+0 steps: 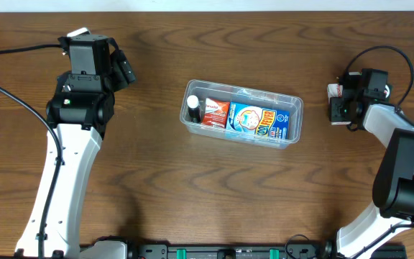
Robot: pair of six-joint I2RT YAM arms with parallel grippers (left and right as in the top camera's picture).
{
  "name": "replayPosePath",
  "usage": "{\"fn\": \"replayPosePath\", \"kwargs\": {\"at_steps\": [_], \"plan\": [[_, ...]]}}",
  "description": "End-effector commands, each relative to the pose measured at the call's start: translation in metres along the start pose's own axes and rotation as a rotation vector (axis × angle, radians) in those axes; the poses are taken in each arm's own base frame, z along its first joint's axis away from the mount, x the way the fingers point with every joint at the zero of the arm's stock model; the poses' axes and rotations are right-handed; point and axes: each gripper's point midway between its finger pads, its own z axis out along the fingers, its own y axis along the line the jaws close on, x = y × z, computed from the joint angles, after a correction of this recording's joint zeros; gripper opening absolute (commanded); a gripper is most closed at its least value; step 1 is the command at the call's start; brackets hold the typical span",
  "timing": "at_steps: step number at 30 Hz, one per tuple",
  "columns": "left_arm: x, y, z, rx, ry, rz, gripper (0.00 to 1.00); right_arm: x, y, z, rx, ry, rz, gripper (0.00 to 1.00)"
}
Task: Pack container
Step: 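Lower the right gripper onto the white Panadol box and grasp it, then carry the white Panadol box left and lower it into the container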
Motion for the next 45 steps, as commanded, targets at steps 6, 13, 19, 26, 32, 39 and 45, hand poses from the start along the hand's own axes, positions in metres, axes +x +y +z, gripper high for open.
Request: {"fn": "replayPosePath", "kwargs": {"at_steps": [6, 13, 19, 26, 32, 39, 45], "plan": [[-0.007, 0.002, -0.002, -0.01, -0.017, 0.001, 0.98, -0.045, -0.004, -0.071, 0.044, -0.174, -0.021, 0.45], [-0.007, 0.002, -0.002, -0.01, -0.017, 0.001, 0.98, -0.076, 0.045, -0.145, -0.112, -0.361, -0.135, 0.42], [-0.008, 0.002, -0.002, -0.011, -0.018, 0.001, 0.98, -0.078, 0.109, -0.199, -0.237, -0.466, -0.37, 0.41], [-0.008, 0.002, -0.002, -0.011, -0.018, 0.001, 0.98, -0.054, 0.185, -0.218, -0.346, -0.478, -0.654, 0.41], [-0.007, 0.002, -0.002, -0.01, -0.017, 0.001, 0.98, -0.031, 0.238, -0.217, -0.428, -0.464, -0.842, 0.43], [-0.007, 0.002, -0.002, -0.01, -0.017, 0.001, 0.98, -0.01, 0.268, -0.197, -0.475, -0.414, -0.995, 0.45], [-0.008, 0.002, -0.002, -0.011, -0.018, 0.001, 0.98, 0.002, 0.274, -0.169, -0.493, -0.346, -1.04, 0.49]]}}
